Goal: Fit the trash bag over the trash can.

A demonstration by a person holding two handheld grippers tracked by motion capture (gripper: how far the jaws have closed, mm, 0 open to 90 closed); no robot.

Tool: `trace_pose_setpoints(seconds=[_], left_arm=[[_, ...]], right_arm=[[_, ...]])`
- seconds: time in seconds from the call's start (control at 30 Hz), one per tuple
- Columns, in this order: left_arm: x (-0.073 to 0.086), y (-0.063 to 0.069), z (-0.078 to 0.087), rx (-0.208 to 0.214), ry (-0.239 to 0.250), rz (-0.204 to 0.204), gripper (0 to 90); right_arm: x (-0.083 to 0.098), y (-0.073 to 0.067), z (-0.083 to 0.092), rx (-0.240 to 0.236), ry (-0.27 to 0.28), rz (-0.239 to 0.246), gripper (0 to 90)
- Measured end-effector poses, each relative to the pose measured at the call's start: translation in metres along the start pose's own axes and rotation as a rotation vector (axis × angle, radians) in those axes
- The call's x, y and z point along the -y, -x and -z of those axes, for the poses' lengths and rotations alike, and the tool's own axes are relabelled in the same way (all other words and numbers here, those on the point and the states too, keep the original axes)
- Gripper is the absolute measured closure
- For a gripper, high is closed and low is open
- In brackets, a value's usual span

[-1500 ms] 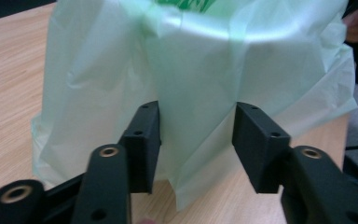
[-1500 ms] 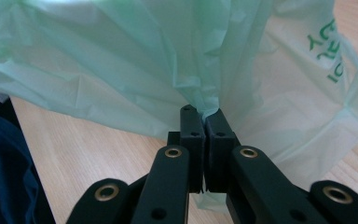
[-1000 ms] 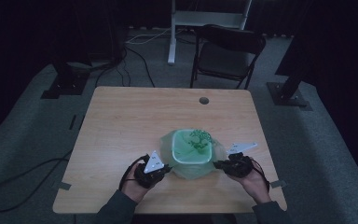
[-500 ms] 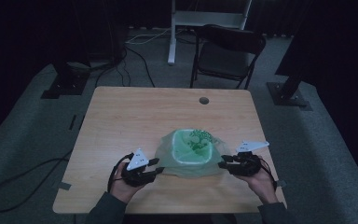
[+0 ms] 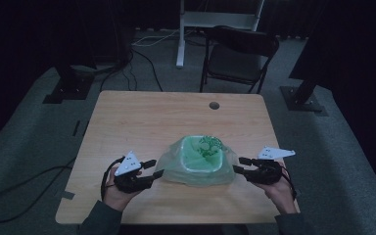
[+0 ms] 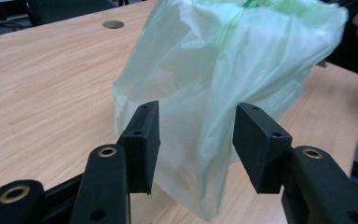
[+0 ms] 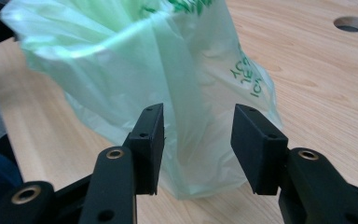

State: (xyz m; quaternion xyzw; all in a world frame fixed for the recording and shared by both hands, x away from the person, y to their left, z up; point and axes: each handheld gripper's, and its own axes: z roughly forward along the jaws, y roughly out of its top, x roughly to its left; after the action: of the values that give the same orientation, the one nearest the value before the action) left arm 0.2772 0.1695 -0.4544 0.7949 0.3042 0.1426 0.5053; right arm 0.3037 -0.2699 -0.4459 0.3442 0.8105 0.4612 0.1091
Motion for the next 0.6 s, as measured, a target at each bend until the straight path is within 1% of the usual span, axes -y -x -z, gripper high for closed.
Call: trace_pose_setpoints(seconds=[0.03,0.07,0.1,0.13,0.17,0.23,0.3,0.37,0.4,0.43,0.47,0.5,0.53,0.57,0.6], left_arm=[[0.0,0.0,0.0,0.0,0.0,0.0,51.3],[0.0,0.0,0.005,0.001,0.01,0.001,50.8],[0.0,0.0,0.005,0.001,0.01,0.001,50.3],[-0.001,0.0,0.01,-0.009,0.024,0.002,50.3],[-0.002,-0.001,0.012,-0.006,0.034,0.004,50.2],[-0.005,-0.002,0.014,-0.011,0.041,0.002,50.2],[-0.015,-0.003,0.014,-0.018,0.043,-0.018,50.3],[-0.018,-0.003,0.014,-0.019,0.047,-0.023,50.3],[-0.028,-0.002,0.011,-0.01,0.052,-0.043,50.7],[-0.028,-0.002,0.011,-0.01,0.052,-0.043,51.8],[-0.033,-0.002,0.009,-0.008,0.053,-0.052,51.8],[-0.039,-0.002,0.007,-0.001,0.053,-0.06,52.8],[-0.048,-0.001,0.004,0.003,0.052,-0.078,53.4],[-0.048,-0.001,0.004,0.003,0.052,-0.078,53.5],[-0.054,0.0,0.0,0.009,0.052,-0.093,54.1]], right_arm=[[0.0,0.0,-0.001,0.007,-0.002,-0.003,54.0],[0.001,0.001,-0.003,0.016,-0.005,-0.007,53.9],[0.002,0.001,-0.005,0.026,-0.008,-0.01,53.9],[0.004,0.002,-0.008,0.04,-0.011,-0.016,53.9],[0.005,0.002,-0.009,0.052,-0.013,-0.017,53.9],[0.008,0.004,-0.015,0.082,-0.026,-0.03,54.0],[0.011,0.005,-0.019,0.095,-0.032,-0.037,53.9],[0.013,0.006,-0.021,0.103,-0.038,-0.043,53.8],[0.016,0.007,-0.025,0.123,-0.044,-0.047,53.4],[0.016,0.007,-0.025,0.123,-0.044,-0.047,53.4],[0.017,0.009,-0.026,0.13,-0.048,-0.052,53.3],[0.02,0.011,-0.029,0.147,-0.051,-0.061,53.3],[0.021,0.012,-0.031,0.152,-0.051,-0.064,53.3],[0.021,0.012,-0.031,0.152,-0.051,-0.064,53.3],[0.023,0.013,-0.032,0.155,-0.051,-0.07,53.3]])
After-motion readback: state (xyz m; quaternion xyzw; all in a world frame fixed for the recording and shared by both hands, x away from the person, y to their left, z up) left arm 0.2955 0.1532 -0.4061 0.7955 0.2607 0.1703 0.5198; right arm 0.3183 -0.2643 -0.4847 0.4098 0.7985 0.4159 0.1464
